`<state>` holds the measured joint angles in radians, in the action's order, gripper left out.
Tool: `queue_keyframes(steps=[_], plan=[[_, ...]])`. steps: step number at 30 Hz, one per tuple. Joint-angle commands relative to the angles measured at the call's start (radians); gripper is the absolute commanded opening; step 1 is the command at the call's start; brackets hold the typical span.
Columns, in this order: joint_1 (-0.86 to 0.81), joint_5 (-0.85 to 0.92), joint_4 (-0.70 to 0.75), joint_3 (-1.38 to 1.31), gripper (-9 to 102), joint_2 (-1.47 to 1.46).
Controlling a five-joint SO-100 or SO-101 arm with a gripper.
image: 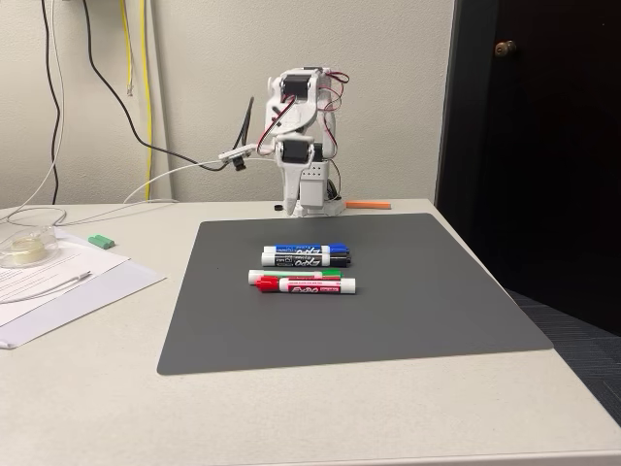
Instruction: Pick up the black marker.
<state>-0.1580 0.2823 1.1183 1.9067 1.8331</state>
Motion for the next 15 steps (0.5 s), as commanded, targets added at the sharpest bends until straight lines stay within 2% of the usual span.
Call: queue_keyframes(steps=[1, 15], plan=[[-0.018, 0.034, -0.017, -0.044, 0, -0.026], [0.006, 0.015, -0.058, -0.020, 0, -0.100]])
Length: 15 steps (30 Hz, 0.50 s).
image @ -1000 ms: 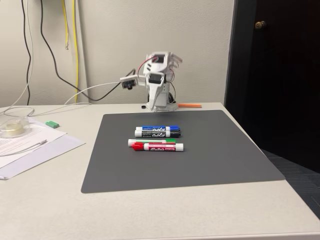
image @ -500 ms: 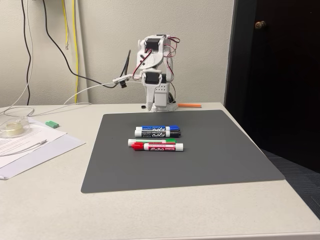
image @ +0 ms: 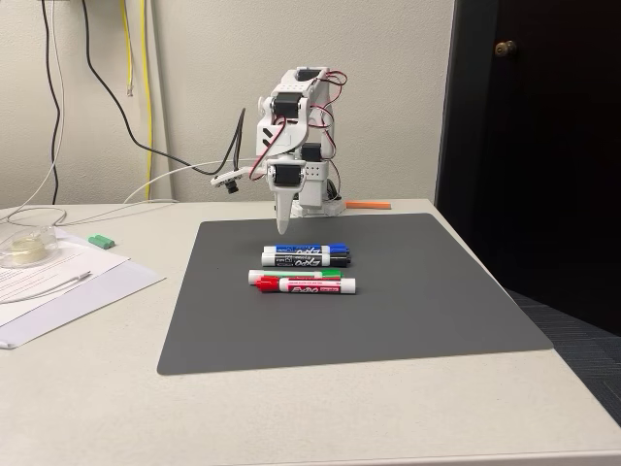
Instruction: Pick up the black marker.
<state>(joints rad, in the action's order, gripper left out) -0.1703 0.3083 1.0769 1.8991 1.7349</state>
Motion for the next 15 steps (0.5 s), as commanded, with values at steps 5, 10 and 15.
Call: queue_keyframes(steps=[5, 10, 15], plan=[[0.061, -0.037, -0.048, -0.011, 0, -0.048], [0.081, -0.043, -0.071, -0.005, 0, -0.069], [0.094, -0.058, -0.087, -0.005, 0, -0.092]])
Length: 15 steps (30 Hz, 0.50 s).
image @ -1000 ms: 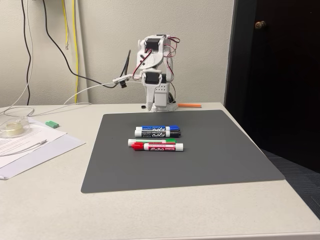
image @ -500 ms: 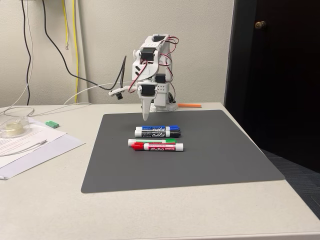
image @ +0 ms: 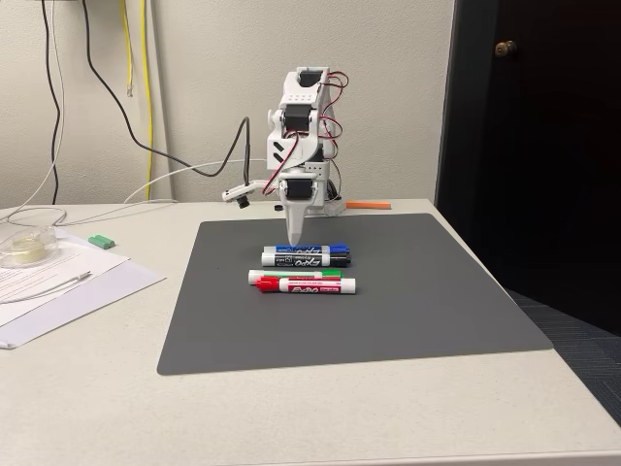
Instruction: Pick up the black marker.
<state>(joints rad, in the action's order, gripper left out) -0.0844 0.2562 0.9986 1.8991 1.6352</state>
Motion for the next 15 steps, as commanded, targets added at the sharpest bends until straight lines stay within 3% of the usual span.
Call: queue_keyframes(steps=[1, 7, 15], plan=[[0.011, -0.006, -0.014, -0.005, 0, 0.002], [0.025, 0.002, -0.032, -0.005, 1, -0.020], [0.015, 0.021, -0.026, -0.006, 16, -0.026]])
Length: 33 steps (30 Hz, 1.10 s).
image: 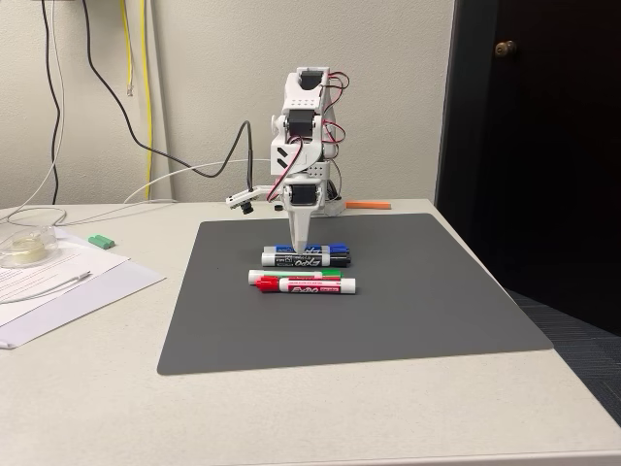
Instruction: Pick up the black marker.
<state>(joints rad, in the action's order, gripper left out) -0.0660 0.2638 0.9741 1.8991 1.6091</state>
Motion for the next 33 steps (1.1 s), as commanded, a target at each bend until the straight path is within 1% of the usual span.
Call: queue_keyframes(steps=[1, 8, 24, 29, 33], plan=[[-0.003, 0.020, 0.000, -0.006, 16, -0.003], [-0.006, 0.081, 0.005, -0.005, 16, -0.031], [0.008, 0.095, -0.046, 0.009, 14, -0.074], [0.009, 0.098, -0.049, 0.009, 10, -0.078], [0.009, 0.095, -0.063, 0.023, 4, -0.072]])
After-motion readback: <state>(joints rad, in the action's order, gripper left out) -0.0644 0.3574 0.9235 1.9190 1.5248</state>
